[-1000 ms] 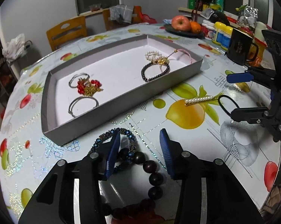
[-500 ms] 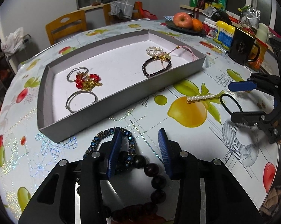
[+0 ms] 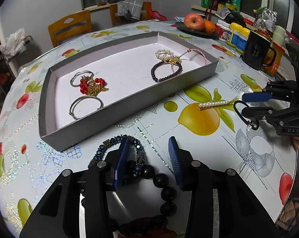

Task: Organize jewelry
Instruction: 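Grasp the blue-black beaded bracelet with the left tool while the right tool grasps the black hair tie, then carry both pieces over the grey box and open both tools to drop them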

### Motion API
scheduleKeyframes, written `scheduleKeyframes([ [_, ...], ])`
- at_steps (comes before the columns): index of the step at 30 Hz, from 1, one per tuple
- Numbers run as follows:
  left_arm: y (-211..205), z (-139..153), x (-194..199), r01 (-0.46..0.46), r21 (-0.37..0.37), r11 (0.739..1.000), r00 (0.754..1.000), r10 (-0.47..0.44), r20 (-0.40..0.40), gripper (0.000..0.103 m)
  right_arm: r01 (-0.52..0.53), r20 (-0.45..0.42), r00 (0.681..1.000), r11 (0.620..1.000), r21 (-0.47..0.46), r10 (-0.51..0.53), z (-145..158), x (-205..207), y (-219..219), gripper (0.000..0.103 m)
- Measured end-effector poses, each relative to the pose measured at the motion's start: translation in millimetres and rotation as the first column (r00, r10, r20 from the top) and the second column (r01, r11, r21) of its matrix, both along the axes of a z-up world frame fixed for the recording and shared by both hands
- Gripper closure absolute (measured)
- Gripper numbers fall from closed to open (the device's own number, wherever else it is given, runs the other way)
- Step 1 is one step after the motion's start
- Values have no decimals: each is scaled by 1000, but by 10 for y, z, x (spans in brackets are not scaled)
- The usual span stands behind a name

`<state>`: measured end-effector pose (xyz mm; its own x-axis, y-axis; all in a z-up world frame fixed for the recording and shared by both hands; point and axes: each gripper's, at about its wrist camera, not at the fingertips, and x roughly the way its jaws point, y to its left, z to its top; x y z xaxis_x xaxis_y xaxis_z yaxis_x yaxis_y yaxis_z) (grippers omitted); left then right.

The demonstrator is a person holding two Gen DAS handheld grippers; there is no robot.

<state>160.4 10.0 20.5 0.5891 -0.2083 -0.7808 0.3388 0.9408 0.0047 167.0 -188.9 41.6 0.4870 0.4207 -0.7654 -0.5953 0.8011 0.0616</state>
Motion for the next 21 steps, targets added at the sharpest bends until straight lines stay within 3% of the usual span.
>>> scheduleKeyframes([
  [4, -11, 2, -5, 0, 3, 1000, 1000, 0, 1, 61, -37, 2, 999, 999, 8, 37, 3, -15, 94, 99],
  [9, 13, 8, -1, -4, -12, 1000, 1000, 4, 0, 73, -59, 9, 998, 998, 2, 59, 7, -47, 155, 100],
  [10, 30, 12, 0, -6, -21, 1000, 1000, 6, 0, 82, -58, 7, 998, 998, 8, 58, 7, -47, 145, 100],
  [13, 50, 22, 0, -6, -43, 999, 1000, 6, 1, 96, -55, 4, 998, 998, 19, 55, 4, -50, 125, 100],
  [21, 153, 176, -112, -7, -110, 994, 999, 12, 46, 96, -50, 33, 998, 997, 63, 48, 56, -93, 58, 100],
])
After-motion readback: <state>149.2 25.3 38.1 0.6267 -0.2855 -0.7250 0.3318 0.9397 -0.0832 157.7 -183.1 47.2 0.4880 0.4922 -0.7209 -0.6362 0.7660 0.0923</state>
